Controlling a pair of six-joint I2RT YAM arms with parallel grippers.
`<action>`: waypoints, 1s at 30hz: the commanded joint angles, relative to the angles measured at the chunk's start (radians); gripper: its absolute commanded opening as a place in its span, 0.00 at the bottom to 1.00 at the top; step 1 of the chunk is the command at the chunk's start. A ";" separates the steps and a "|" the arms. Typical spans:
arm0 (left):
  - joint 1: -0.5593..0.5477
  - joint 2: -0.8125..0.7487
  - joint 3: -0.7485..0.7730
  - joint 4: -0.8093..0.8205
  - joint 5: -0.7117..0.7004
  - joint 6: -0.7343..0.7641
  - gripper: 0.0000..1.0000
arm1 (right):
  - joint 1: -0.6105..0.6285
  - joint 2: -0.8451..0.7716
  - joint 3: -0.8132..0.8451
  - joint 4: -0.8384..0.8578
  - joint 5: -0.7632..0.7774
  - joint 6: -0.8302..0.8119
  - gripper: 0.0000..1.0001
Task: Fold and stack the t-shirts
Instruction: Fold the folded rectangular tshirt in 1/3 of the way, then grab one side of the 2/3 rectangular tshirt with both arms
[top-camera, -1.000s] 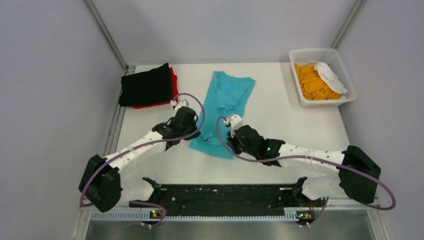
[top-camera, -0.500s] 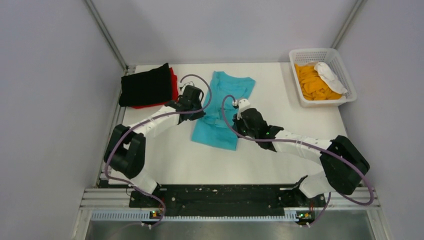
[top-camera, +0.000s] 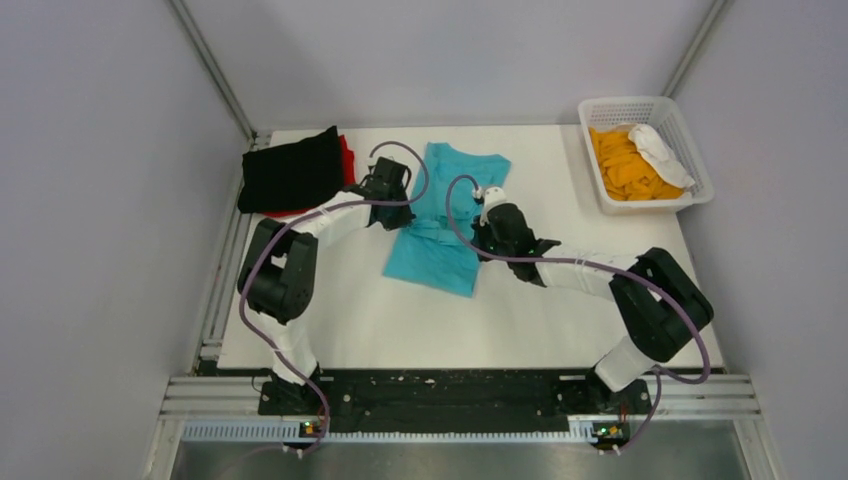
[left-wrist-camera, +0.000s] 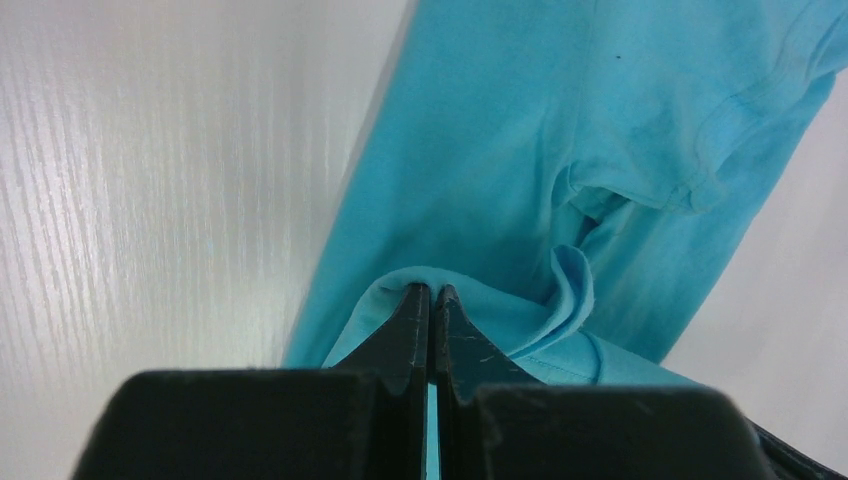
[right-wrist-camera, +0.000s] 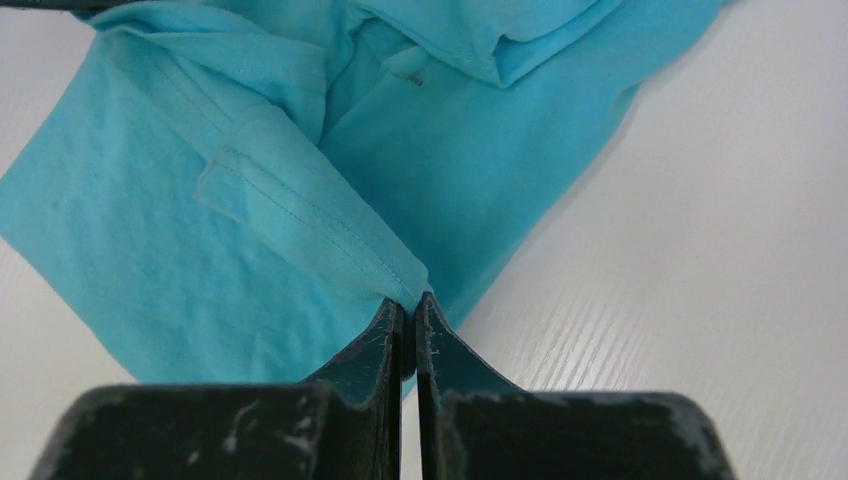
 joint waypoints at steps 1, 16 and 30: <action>0.022 0.037 0.068 -0.012 0.009 0.008 0.00 | -0.033 0.049 0.058 0.091 -0.019 -0.011 0.03; 0.082 -0.242 -0.093 -0.016 -0.038 -0.004 0.99 | -0.122 -0.081 0.016 0.171 -0.247 0.043 0.99; 0.082 -0.391 -0.524 0.125 0.154 -0.126 0.90 | 0.135 -0.341 -0.224 0.055 -0.205 -0.089 0.98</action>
